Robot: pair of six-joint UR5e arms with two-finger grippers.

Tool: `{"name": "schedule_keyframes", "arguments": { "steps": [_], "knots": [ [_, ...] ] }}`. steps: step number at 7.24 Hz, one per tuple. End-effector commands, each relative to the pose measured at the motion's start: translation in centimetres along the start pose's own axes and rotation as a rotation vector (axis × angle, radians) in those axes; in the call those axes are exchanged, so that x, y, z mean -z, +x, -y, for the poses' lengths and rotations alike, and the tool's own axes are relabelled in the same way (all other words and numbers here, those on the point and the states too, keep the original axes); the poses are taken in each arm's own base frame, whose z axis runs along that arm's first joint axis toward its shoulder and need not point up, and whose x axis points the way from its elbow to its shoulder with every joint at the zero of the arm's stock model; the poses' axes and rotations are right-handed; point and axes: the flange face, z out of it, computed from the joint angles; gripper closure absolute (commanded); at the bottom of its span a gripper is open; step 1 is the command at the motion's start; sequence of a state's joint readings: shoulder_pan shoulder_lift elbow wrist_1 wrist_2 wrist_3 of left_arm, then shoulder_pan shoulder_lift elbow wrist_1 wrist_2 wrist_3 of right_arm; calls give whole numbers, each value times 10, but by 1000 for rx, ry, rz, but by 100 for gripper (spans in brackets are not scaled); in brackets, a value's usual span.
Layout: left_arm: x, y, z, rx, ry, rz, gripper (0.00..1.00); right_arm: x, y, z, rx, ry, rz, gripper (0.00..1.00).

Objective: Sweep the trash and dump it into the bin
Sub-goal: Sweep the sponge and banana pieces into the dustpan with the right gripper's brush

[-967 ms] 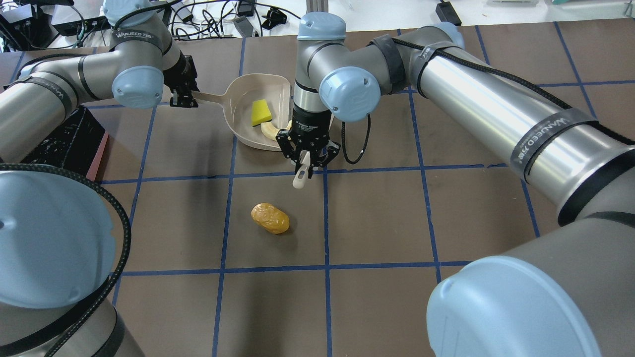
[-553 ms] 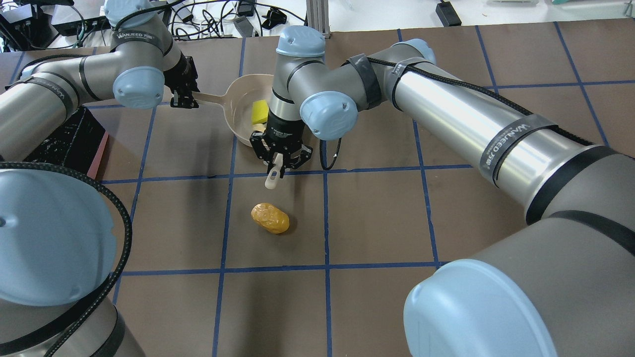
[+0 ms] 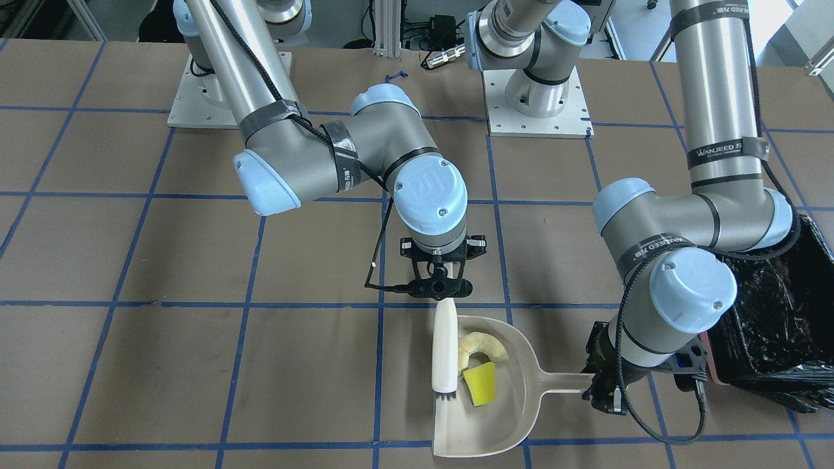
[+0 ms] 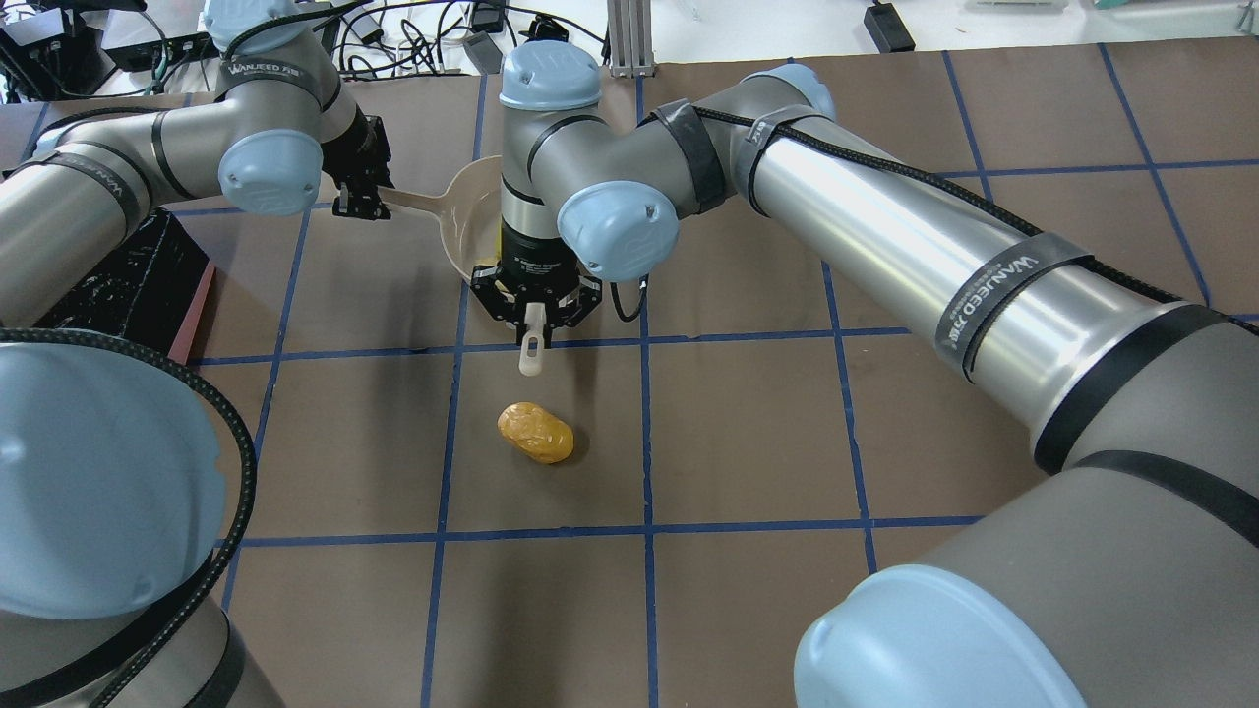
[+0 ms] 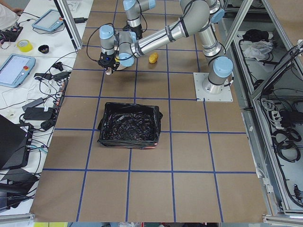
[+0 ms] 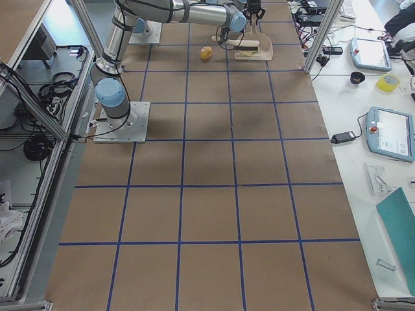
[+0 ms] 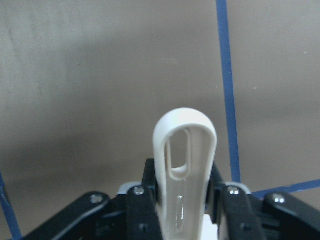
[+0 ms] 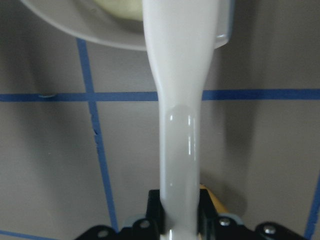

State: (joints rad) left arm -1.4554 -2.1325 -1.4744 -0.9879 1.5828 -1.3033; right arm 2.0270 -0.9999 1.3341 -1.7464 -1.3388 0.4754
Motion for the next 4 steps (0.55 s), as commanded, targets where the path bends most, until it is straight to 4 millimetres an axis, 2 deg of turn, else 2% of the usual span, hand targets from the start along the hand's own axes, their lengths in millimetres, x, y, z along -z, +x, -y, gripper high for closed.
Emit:
{"name": "schedule_keyframes", "arguments": {
  "steps": [1, 2, 3, 4],
  "knots": [
    [18, -16, 26, -46, -9, 42, 100, 37, 41, -41, -48, -101, -144, 100],
    [33, -29, 52, -92, -18, 65, 100, 34, 57, -67, -75, -133, -190, 100],
    [42, -45, 61, -108, -26, 81, 100, 31, 75, -100, -150, -138, -212, 100],
    [45, -68, 54, -183, -33, 100, 100, 29, 91, -133, -246, -129, -221, 100]
  ]
}}
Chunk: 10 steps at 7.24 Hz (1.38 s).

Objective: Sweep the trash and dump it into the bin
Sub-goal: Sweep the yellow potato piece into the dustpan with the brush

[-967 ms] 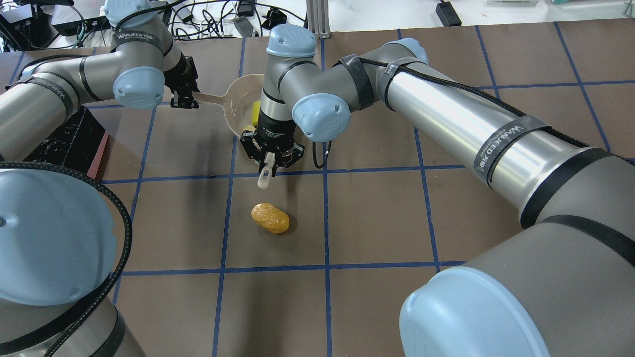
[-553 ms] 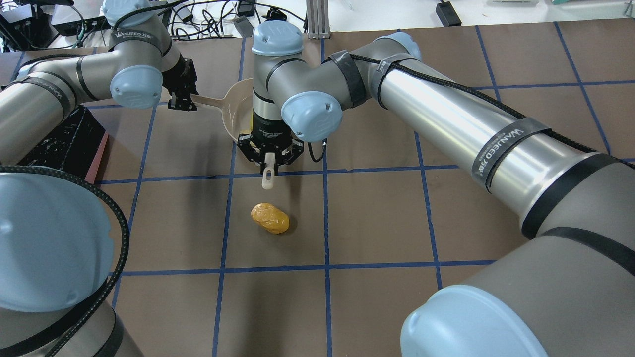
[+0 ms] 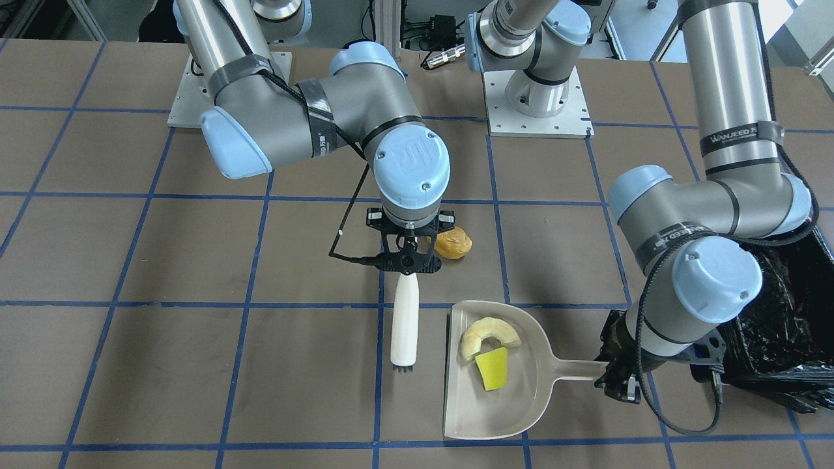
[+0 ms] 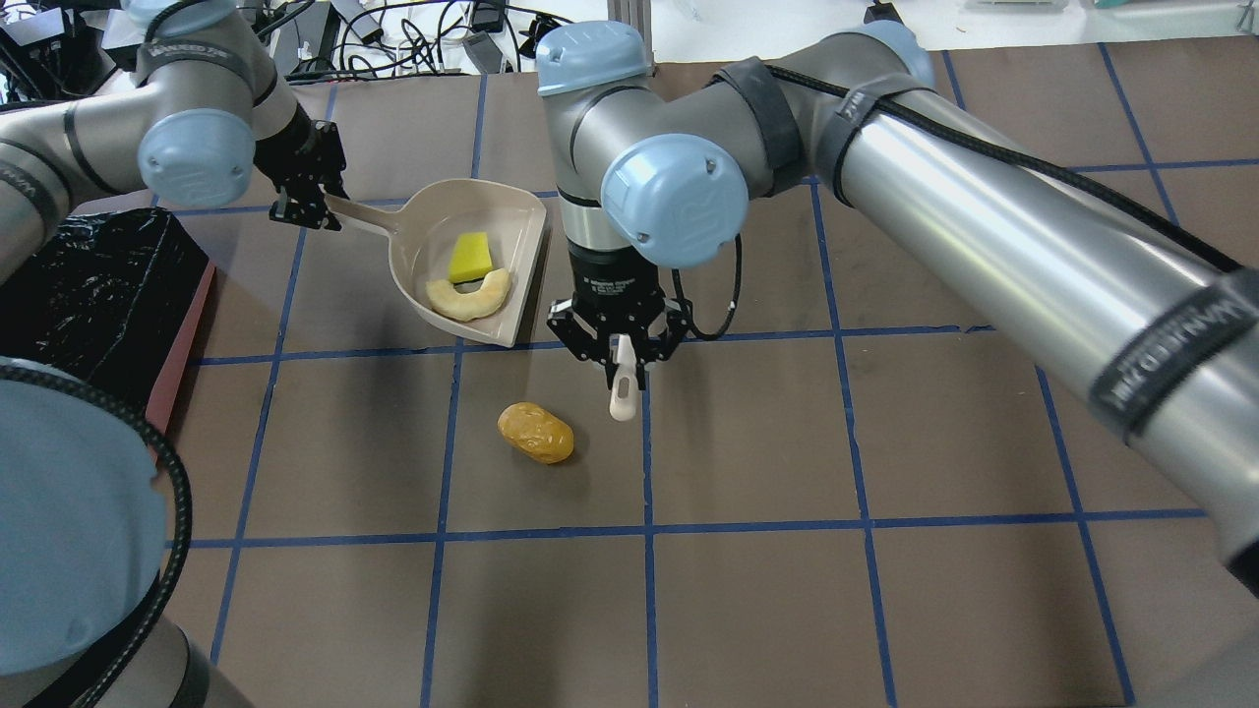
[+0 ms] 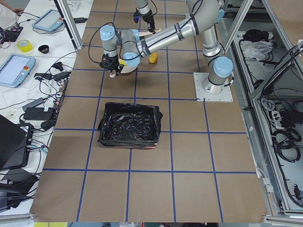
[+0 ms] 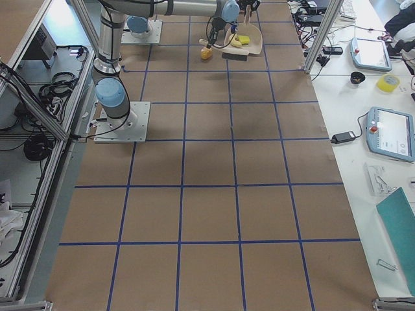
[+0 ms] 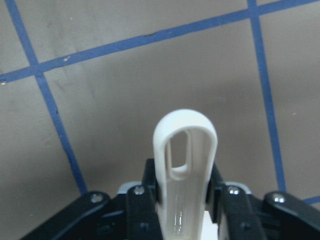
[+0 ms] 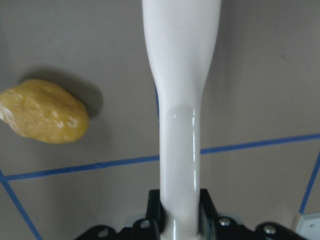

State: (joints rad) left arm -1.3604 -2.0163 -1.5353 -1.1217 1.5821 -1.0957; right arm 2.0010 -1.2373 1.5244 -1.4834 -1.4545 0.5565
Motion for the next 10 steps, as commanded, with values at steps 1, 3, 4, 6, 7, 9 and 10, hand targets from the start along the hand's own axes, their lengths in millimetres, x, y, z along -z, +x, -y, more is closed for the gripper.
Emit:
{"name": "schedule_keyframes", "arguments": {
  "steps": [1, 3, 4, 6, 7, 9, 10],
  "knots": [
    [5, -51, -12, -96, -15, 31, 100, -28, 39, -59, -154, -30, -23, 100],
    [1, -103, -2, -115, -44, 53, 100, -50, 13, -94, -254, -55, -9, 100],
    [0, -120, 2, -112, -41, 51, 100, -60, -16, -121, -306, -70, 31, 100],
    [-10, -137, -5, -102, -36, 22, 100, -99, -51, -127, -262, -39, 64, 100],
    [-28, -145, -9, -96, 0, -39, 100, -131, -73, -117, -219, -15, 62, 100],
    [-51, -156, -17, -84, 63, -124, 100, -140, -89, -116, -194, 14, 106, 100],
    [-53, -158, -18, -69, 57, -121, 100, -142, -89, -118, -193, 17, 97, 100]
  ]
}}
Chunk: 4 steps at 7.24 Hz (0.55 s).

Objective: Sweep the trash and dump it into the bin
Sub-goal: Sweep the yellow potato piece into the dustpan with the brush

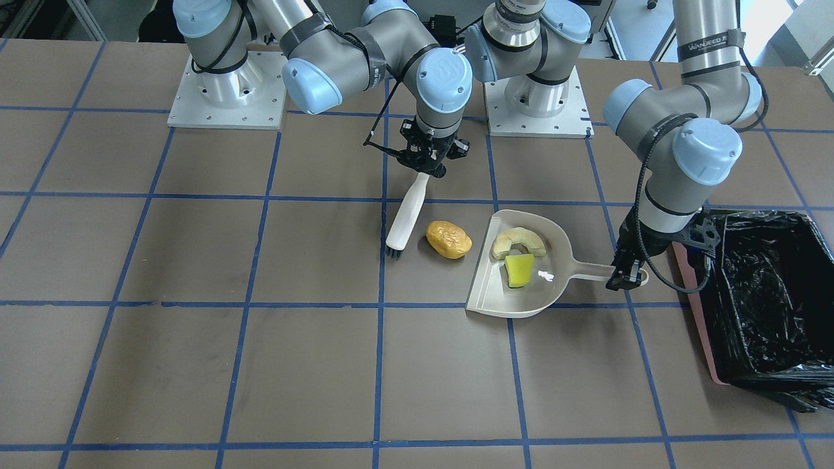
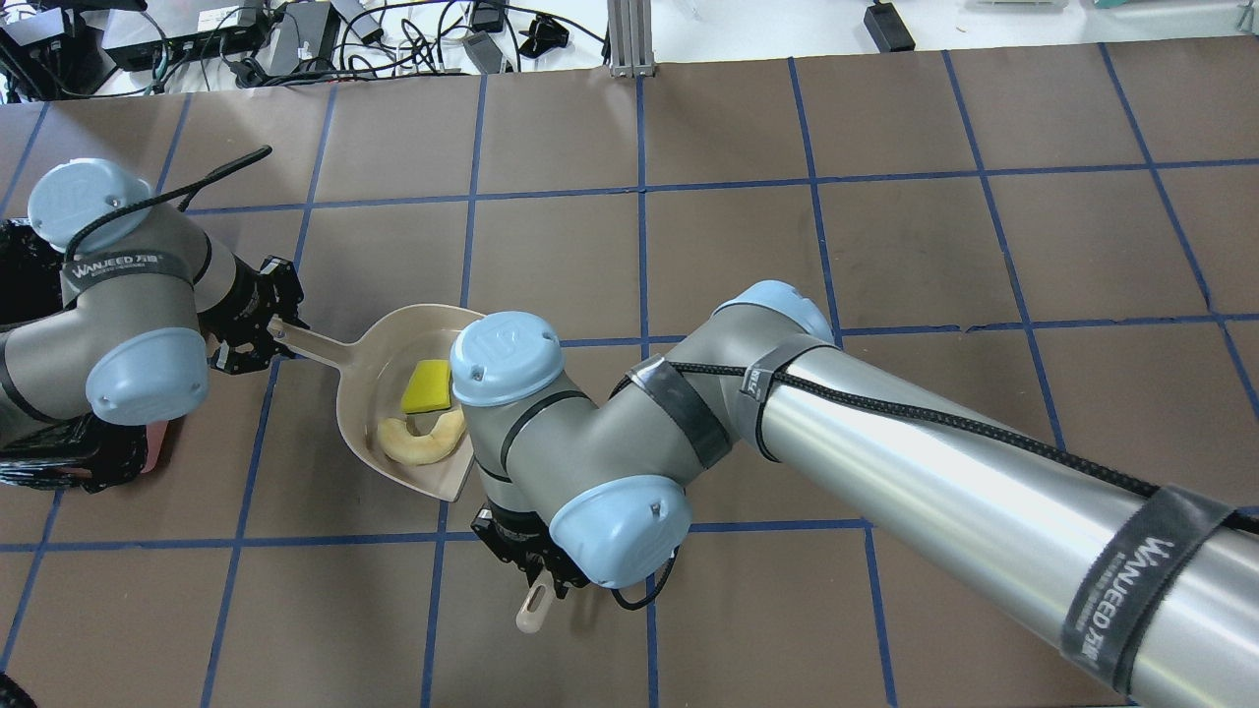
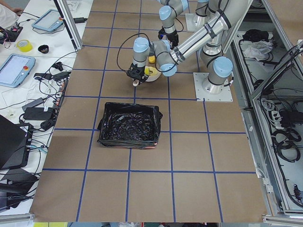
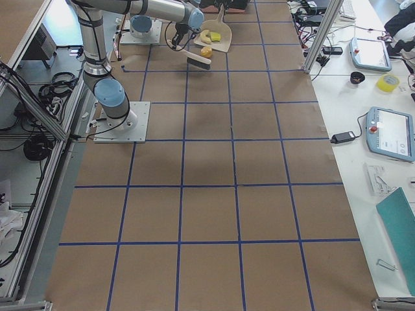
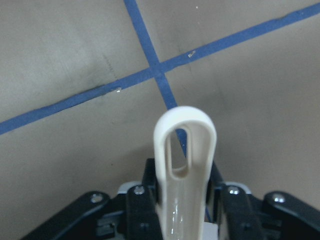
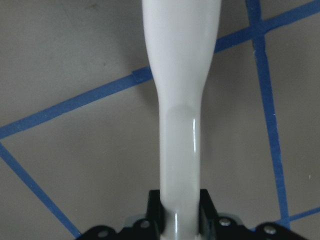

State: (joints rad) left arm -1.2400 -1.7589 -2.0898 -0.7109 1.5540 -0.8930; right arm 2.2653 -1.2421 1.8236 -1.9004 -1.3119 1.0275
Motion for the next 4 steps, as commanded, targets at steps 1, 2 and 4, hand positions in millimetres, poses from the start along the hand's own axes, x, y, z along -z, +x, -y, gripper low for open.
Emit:
{"name": "schedule_keyframes", "arguments": {
  "steps": [1, 2, 4],
  "knots": [
    [-6, -7, -6, 21, 8, -14, 100, -4, -4, -2, 13, 9, 6, 100],
    [-6, -7, -6, 23, 8, -14, 100, 1, -10, -1, 37, 23, 40, 100],
    [-5, -6, -6, 23, 10, -16, 100, -6, -50, 7, 117, 119, 199, 100]
  ]
}}
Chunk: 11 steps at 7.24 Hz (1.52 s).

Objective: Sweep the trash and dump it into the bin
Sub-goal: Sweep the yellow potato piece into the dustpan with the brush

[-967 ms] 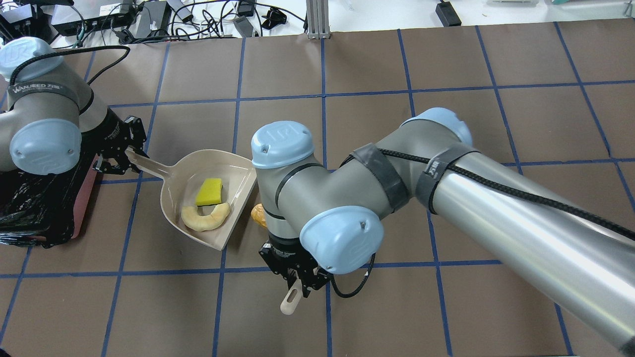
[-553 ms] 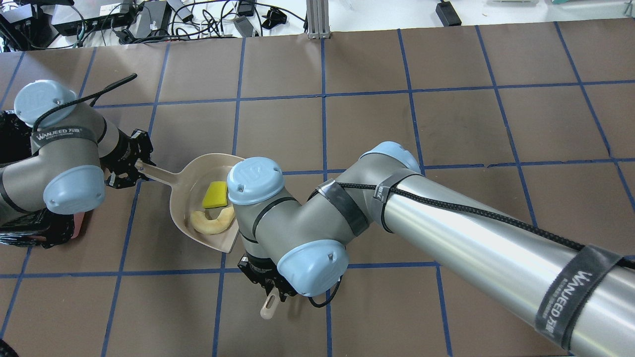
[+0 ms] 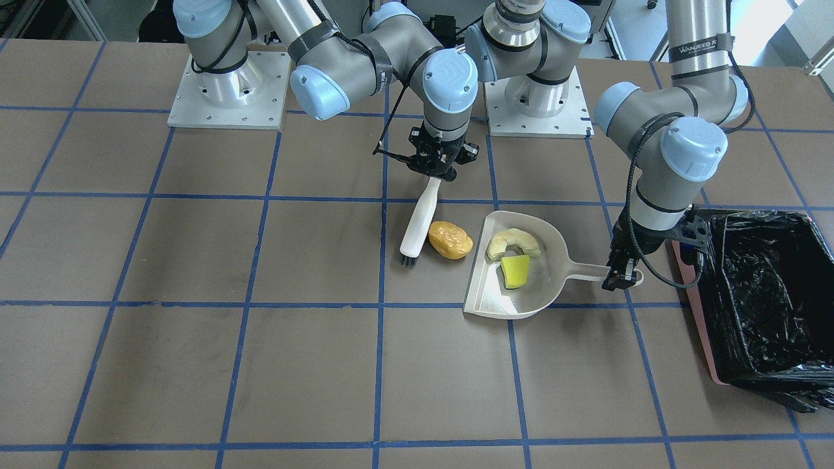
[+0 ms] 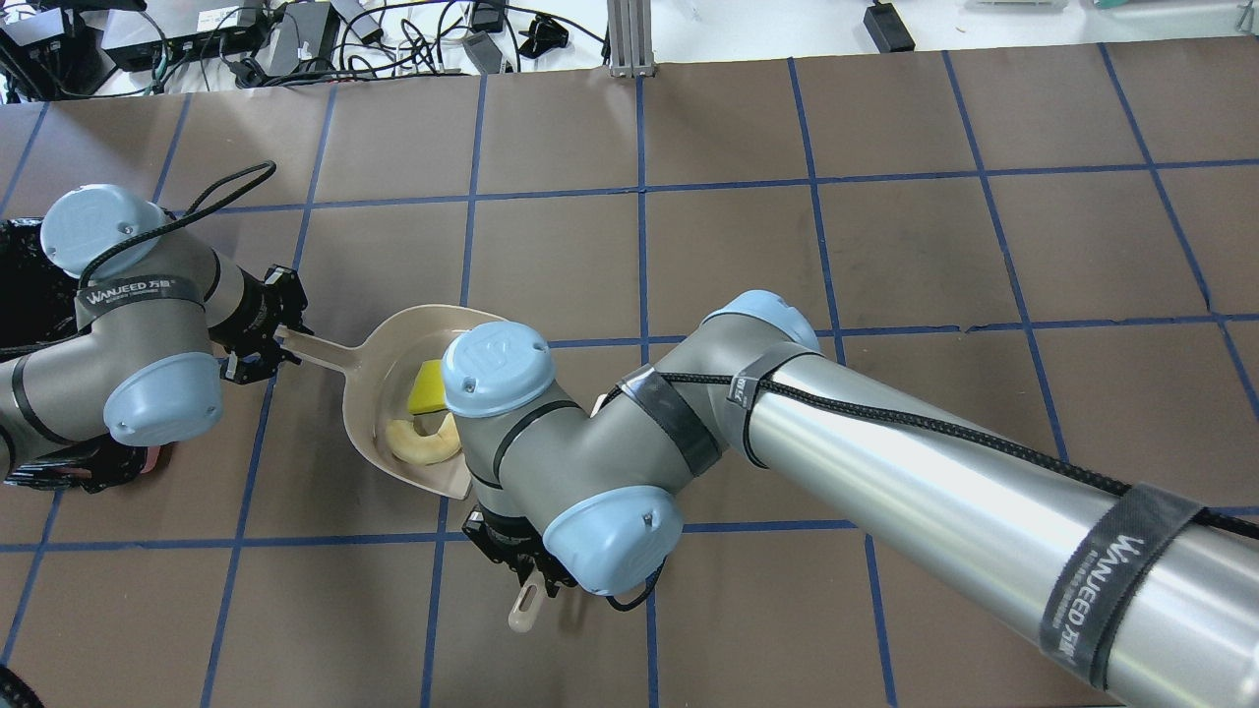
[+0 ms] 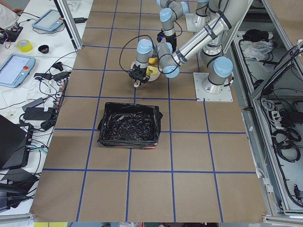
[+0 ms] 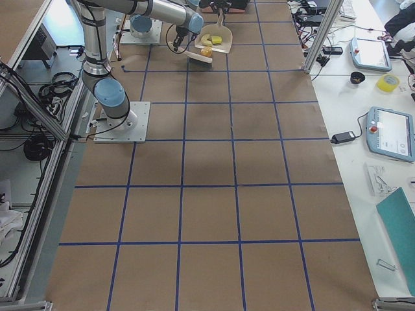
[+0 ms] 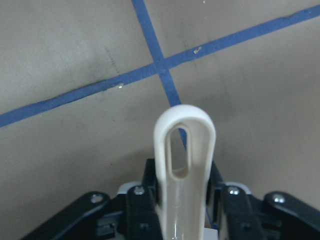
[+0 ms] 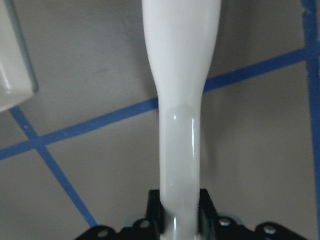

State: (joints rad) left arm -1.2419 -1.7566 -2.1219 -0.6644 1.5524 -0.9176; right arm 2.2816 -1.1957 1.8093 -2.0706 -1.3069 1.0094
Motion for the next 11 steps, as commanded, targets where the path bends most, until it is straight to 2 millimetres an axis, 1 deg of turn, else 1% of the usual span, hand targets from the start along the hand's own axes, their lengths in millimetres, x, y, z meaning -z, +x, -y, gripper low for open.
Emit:
{"name": "schedule_keyframes", "arguments": {
  "steps": [1, 3, 4, 5, 6, 7, 8, 9, 10, 11],
  "knots": [
    [0, 1, -2, 8, 0, -1, 100, -2, -45, 3, 69, 49, 124, 100],
    [0, 2, -4, 7, -1, -2, 100, 12, -90, 24, 86, 75, 173, 99],
    [0, 2, -5, 7, -2, 0, 100, 18, -94, 26, 79, 88, 162, 99],
    [-1, 2, -5, 7, -5, 7, 100, 15, -90, 28, 73, 77, 113, 99],
    [0, 2, -4, 7, -10, 16, 100, 14, -79, 37, 53, 92, 43, 99],
    [-1, 2, -5, 7, -18, 24, 100, 23, -61, 51, 6, 85, -27, 99],
    [-2, 1, -8, 3, -31, 37, 100, 67, -24, 86, -79, 82, -71, 100],
    [2, 7, -9, 3, -59, 24, 100, 111, 19, 116, -75, 46, -89, 100],
    [13, 15, -3, -5, -110, 56, 100, 142, 66, 145, 0, 12, -132, 100],
    [40, 34, 12, -4, -141, 94, 100, 159, 115, 196, 3, 26, -179, 100]
  ]
}}
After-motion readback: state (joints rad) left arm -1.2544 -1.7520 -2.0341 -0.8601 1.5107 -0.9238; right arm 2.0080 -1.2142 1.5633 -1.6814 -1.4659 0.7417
